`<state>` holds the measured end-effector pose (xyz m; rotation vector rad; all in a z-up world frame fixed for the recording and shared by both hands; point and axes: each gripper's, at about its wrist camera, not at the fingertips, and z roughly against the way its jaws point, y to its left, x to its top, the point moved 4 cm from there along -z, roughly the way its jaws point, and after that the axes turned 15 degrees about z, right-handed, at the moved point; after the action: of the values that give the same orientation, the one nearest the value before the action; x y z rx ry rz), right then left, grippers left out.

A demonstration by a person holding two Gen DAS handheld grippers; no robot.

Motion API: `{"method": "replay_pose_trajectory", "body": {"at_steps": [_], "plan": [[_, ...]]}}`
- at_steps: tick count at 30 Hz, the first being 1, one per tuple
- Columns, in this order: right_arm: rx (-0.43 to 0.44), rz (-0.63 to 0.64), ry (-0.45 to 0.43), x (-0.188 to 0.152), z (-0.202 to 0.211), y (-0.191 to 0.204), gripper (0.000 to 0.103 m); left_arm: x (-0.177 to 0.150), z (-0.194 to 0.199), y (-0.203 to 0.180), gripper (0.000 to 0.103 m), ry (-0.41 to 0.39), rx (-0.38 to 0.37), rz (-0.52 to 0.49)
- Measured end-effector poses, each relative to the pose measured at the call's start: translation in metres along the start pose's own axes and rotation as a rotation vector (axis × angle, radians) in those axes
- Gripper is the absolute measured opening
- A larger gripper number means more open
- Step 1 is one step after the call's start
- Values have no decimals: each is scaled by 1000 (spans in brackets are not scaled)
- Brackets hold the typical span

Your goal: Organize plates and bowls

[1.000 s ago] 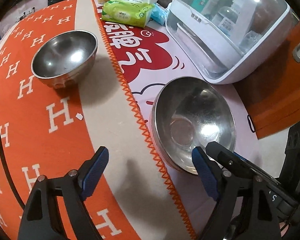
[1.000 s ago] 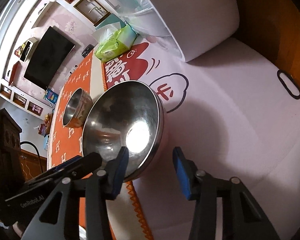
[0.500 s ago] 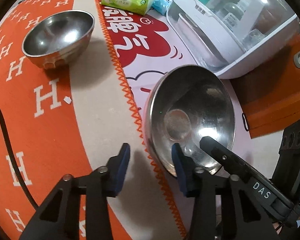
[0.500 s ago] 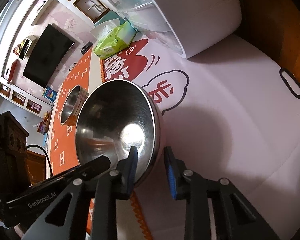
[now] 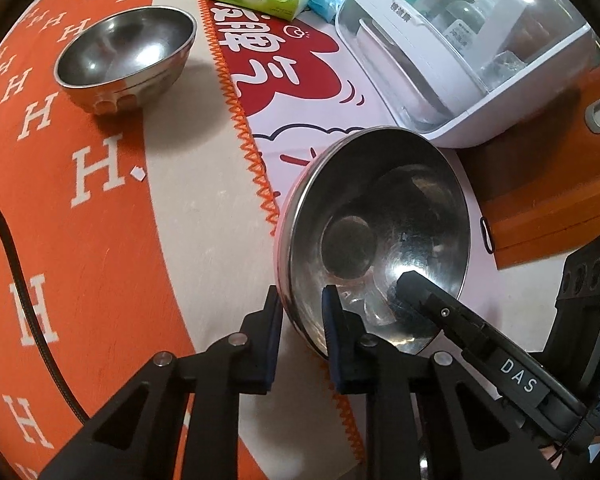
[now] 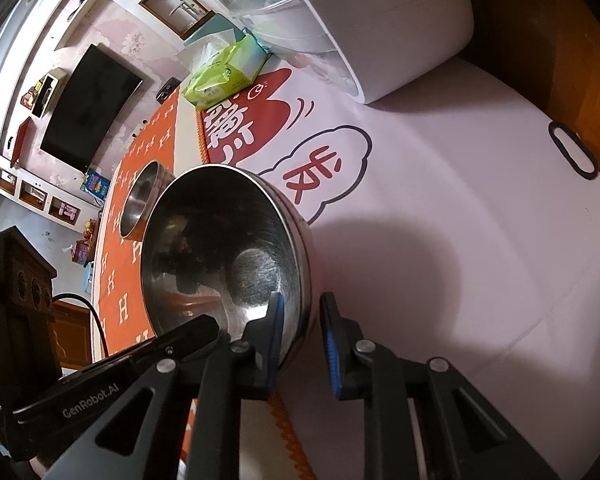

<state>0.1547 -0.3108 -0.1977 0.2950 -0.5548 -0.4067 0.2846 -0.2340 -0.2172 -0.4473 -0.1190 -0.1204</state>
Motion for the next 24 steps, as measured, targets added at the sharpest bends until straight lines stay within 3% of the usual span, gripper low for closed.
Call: {"method": "replay_pose_trajectory", "body": {"at_steps": [9, 24], "plan": [[17, 26, -7, -4, 12, 15, 17, -20, 19, 10, 18, -1, 25, 9], [65, 102, -39, -19, 39, 49, 16, -52, 70, 22, 19, -77, 41, 22]]}}
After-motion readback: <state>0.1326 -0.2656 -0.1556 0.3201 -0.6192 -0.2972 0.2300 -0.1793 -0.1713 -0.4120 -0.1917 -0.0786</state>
